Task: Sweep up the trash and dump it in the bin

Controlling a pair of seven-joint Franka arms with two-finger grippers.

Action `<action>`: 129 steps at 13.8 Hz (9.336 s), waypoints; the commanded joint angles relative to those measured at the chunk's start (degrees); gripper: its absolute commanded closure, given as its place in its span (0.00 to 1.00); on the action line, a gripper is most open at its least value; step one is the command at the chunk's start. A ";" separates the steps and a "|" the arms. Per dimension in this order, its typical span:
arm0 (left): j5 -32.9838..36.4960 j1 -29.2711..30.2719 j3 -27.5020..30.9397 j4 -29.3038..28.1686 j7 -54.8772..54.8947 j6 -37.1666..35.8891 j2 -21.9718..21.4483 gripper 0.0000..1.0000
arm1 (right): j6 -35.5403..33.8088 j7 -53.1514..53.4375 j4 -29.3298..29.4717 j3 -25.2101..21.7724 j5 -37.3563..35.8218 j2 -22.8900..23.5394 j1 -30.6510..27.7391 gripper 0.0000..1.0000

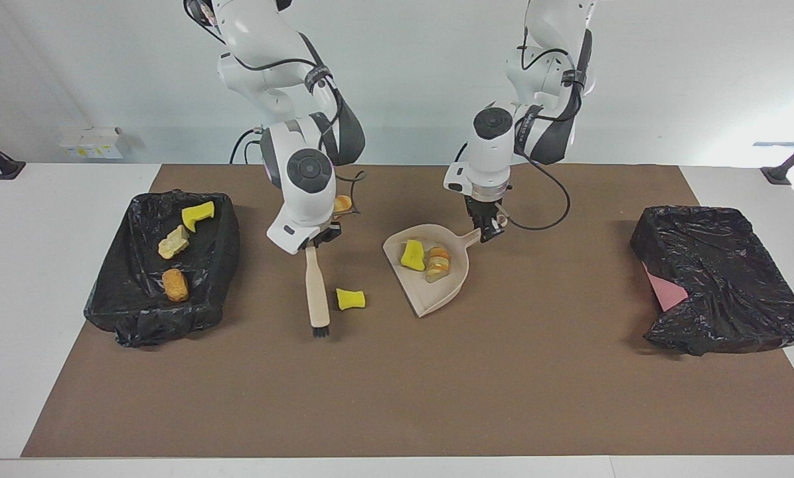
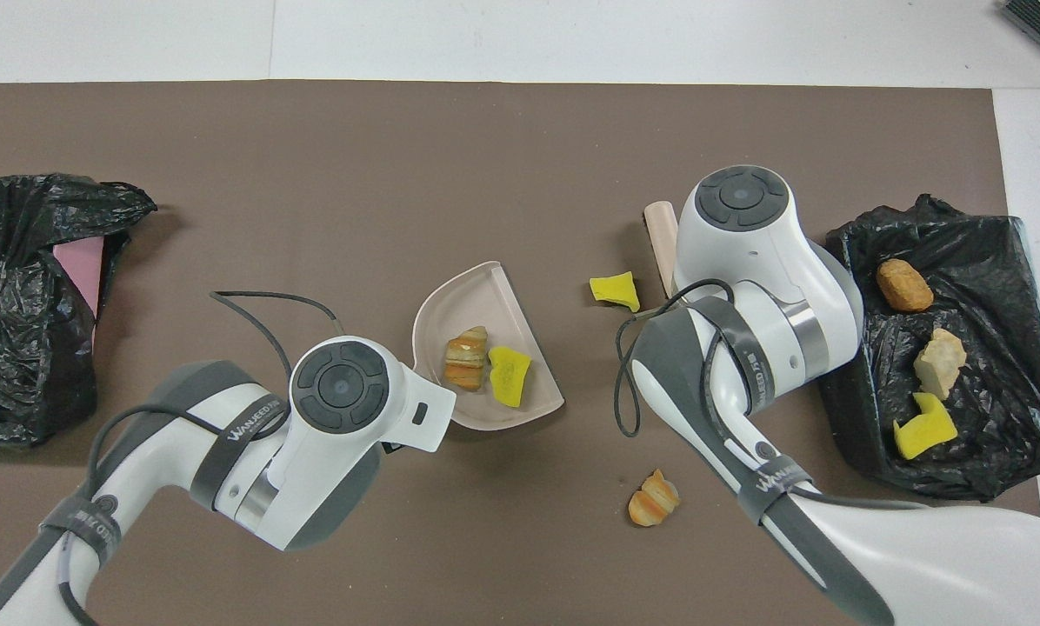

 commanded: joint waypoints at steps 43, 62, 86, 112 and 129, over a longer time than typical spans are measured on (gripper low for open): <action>-0.62 -2.13 0.37 -4.81 31.81 -0.38 -4.57 1.00 | 6.43 20.68 -39.34 1.12 25.58 -28.94 14.84 1.00; -0.79 2.17 0.29 -5.42 25.92 9.55 -1.85 1.00 | 0.91 15.48 -27.63 0.59 26.55 -26.20 12.46 1.00; -1.14 4.89 0.20 -0.16 23.01 7.62 2.45 1.00 | 11.12 10.29 -20.44 1.03 26.99 -15.74 15.45 1.00; -8.62 44.00 1.34 32.90 75.91 -22.45 5.71 1.00 | 20.34 32.79 -29.14 1.64 29.79 -17.06 34.17 1.00; 29.85 59.57 1.43 32.20 68.75 -5.04 8.18 1.00 | 19.73 28.22 -22.56 1.03 28.57 -16.62 24.18 0.15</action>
